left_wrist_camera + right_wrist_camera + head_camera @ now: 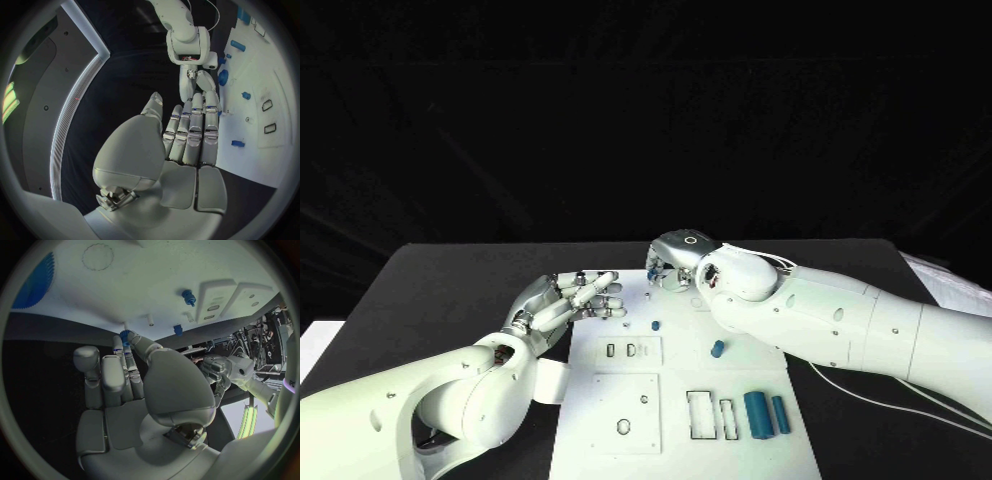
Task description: Assemble the parts on the task board
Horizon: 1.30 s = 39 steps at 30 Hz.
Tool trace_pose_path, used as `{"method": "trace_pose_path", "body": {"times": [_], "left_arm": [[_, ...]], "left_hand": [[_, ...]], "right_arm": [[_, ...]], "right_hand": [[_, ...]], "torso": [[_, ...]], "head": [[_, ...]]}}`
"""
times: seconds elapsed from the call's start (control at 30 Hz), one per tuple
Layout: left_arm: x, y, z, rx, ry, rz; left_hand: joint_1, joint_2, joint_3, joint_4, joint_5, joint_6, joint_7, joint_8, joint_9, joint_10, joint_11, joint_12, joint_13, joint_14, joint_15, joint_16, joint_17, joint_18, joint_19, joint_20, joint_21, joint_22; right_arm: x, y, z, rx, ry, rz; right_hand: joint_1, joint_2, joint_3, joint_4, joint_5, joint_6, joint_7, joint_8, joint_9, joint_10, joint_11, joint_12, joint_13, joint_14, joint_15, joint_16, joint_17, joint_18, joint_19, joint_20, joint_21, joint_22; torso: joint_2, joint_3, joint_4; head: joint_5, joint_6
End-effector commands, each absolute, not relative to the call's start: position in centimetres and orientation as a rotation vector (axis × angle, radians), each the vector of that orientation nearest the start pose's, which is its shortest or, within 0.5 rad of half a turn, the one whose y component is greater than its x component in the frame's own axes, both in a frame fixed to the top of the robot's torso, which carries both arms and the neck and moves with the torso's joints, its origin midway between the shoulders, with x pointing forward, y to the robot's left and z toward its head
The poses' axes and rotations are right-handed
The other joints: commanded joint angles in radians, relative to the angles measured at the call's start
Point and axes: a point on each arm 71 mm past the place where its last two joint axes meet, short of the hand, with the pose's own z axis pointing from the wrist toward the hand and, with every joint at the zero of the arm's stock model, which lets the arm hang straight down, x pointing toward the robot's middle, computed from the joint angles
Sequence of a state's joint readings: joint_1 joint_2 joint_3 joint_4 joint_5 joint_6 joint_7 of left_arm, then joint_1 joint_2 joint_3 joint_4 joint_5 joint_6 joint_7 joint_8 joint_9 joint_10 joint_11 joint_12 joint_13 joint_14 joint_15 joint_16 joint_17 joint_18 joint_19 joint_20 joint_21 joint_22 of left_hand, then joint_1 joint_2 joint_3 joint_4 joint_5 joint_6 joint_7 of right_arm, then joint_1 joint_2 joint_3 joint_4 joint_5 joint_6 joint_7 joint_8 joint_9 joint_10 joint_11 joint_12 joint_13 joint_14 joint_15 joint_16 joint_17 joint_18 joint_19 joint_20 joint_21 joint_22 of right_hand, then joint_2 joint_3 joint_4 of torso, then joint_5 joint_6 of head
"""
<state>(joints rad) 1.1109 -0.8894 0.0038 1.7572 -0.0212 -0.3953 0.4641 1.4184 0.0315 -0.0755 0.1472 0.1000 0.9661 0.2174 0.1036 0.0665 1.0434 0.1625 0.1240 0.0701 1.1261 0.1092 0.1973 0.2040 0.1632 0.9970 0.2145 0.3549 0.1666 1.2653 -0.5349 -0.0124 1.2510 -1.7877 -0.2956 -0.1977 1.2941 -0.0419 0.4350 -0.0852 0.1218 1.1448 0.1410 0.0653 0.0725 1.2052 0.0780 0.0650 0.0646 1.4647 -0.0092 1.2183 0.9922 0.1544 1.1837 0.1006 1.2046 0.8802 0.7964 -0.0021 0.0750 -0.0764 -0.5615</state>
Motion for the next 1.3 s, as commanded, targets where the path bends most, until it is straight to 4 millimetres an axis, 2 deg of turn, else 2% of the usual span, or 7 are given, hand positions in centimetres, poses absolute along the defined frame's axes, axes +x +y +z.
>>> {"method": "trace_pose_path", "body": {"times": [0.03, 0.43, 0.93, 1.3], "left_arm": [[43.29, 16.70, -17.52, -1.096, 1.408, -1.712], [43.30, 16.73, -17.52, -1.096, 1.410, -1.712], [43.36, 16.82, -17.55, -1.098, 1.409, -1.707], [43.38, 16.85, -17.56, -1.098, 1.409, -1.705]], "left_hand": [[0.008, 0.005, -0.002, -0.006, 0.001, -0.002, 0.007, -0.005, -0.001, 0.000, 0.004, -0.002, -0.001, -0.004, 0.003, -0.002, 0.001, 0.016, -0.001, 0.001, -0.002, -0.002], [0.008, 0.006, -0.003, -0.009, 0.001, -0.001, 0.007, -0.005, -0.001, 0.001, 0.004, -0.003, -0.001, -0.005, 0.003, -0.005, 0.002, 0.016, -0.002, 0.001, -0.003, -0.002], [0.008, 0.006, -0.003, -0.009, 0.001, -0.001, 0.007, -0.005, -0.001, 0.001, 0.004, -0.003, -0.001, -0.005, 0.003, -0.005, 0.002, 0.016, -0.002, 0.001, -0.003, -0.002], [0.009, 0.006, -0.003, -0.010, 0.001, -0.001, 0.007, -0.006, -0.001, 0.000, 0.004, -0.003, -0.001, -0.005, 0.004, -0.006, 0.003, 0.017, -0.002, 0.002, -0.004, -0.003]], "right_arm": [[54.13, -11.64, -15.86, -0.442, 1.511, 0.394], [54.27, -11.65, -15.82, -0.430, 1.495, 0.391], [53.74, -11.70, -15.70, -0.431, 1.470, 0.428], [53.63, -11.83, -15.71, -0.425, 1.464, 0.437]], "right_hand": [[0.000, -0.012, 0.004, 0.004, -0.008, 0.000, -0.001, 0.000, 0.002, -0.007, 0.001, -0.001, -0.001, 0.021, 0.005, -0.001, -0.006, -0.019, -0.012, 0.001, 0.001, -0.005], [-0.010, -0.055, 0.013, 0.030, -0.011, -0.060, 0.019, -0.005, -0.007, -0.076, 0.021, -0.004, -0.003, 0.005, 0.021, -0.030, -0.057, -0.010, -0.053, 0.014, -0.022, -0.051], [0.013, -0.045, 0.035, 0.039, -0.007, -0.016, 0.003, 0.012, 0.004, -0.025, 0.005, 0.016, 0.002, 0.014, 0.009, -0.003, -0.026, -0.014, -0.034, 0.008, 0.000, -0.020], [0.013, -0.050, 0.035, 0.041, -0.008, -0.015, 0.003, 0.010, 0.004, -0.022, 0.004, 0.014, 0.002, 0.015, 0.008, 0.001, -0.022, -0.014, -0.032, 0.007, 0.003, -0.016]], "torso": [[0.001, -0.0005, 0.0010], [0.002, -0.0004, 0.0003], [0.003, 0.0002, 0.0006], [0.004, -0.0001, 0.0013]], "head": [[-0.001, -0.001], [-0.001, -0.002], [-0.002, -0.005], [-0.004, -0.005]]}}
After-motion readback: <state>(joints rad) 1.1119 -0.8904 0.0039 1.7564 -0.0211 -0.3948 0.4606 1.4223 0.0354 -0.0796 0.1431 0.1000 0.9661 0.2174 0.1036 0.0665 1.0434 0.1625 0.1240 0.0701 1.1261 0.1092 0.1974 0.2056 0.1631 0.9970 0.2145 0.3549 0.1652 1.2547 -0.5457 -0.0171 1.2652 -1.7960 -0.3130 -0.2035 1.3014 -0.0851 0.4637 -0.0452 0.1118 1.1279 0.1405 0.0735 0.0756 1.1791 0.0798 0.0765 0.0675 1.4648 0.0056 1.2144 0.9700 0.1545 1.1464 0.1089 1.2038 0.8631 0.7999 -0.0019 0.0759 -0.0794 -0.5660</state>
